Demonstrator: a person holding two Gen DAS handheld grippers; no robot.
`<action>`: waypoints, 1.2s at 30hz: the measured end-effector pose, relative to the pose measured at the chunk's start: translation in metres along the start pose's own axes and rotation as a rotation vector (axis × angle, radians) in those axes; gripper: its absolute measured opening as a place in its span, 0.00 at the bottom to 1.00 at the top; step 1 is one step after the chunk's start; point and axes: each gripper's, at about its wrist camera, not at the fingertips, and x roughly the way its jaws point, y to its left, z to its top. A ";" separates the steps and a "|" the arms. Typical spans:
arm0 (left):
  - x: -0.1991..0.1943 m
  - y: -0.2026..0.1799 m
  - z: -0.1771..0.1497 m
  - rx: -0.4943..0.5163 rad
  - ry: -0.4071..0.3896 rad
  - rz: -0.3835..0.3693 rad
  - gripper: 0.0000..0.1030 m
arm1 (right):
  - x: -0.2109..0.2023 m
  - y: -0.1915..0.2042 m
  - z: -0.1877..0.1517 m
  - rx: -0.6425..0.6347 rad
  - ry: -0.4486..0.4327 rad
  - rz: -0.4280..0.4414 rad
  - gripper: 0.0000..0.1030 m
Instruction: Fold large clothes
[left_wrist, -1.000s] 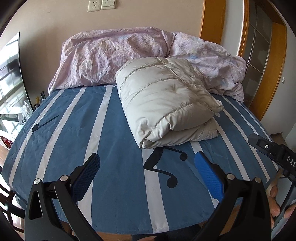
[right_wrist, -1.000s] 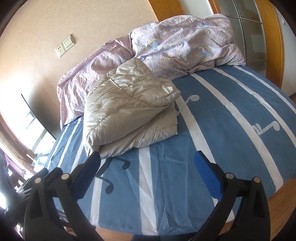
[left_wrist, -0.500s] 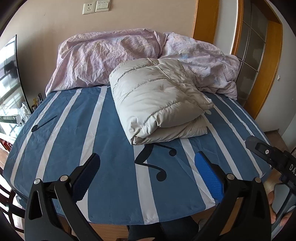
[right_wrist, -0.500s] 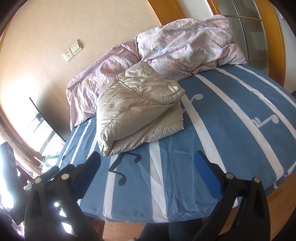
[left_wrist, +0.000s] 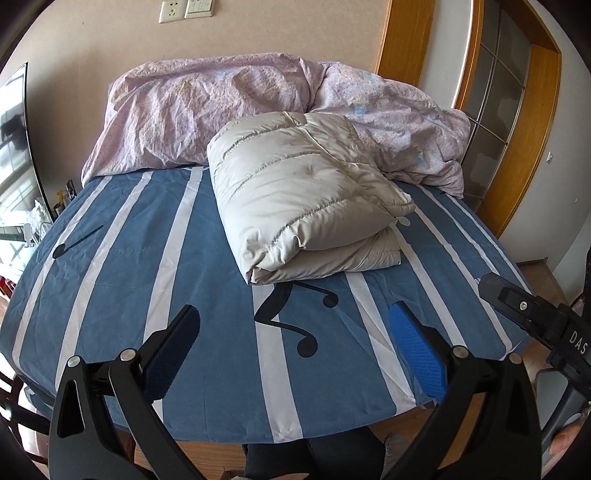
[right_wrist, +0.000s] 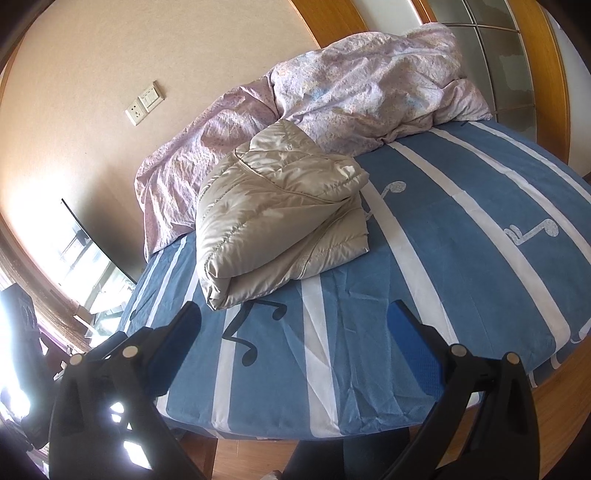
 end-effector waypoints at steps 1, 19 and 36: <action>0.000 0.001 0.000 -0.002 0.000 0.000 0.99 | 0.000 0.000 0.000 -0.001 0.000 0.001 0.98; -0.002 0.013 -0.001 -0.041 -0.005 0.014 0.99 | -0.001 0.010 -0.002 -0.037 -0.011 -0.022 0.98; 0.002 0.018 -0.002 -0.053 0.002 0.030 0.99 | -0.002 0.012 0.000 -0.079 -0.051 -0.094 0.98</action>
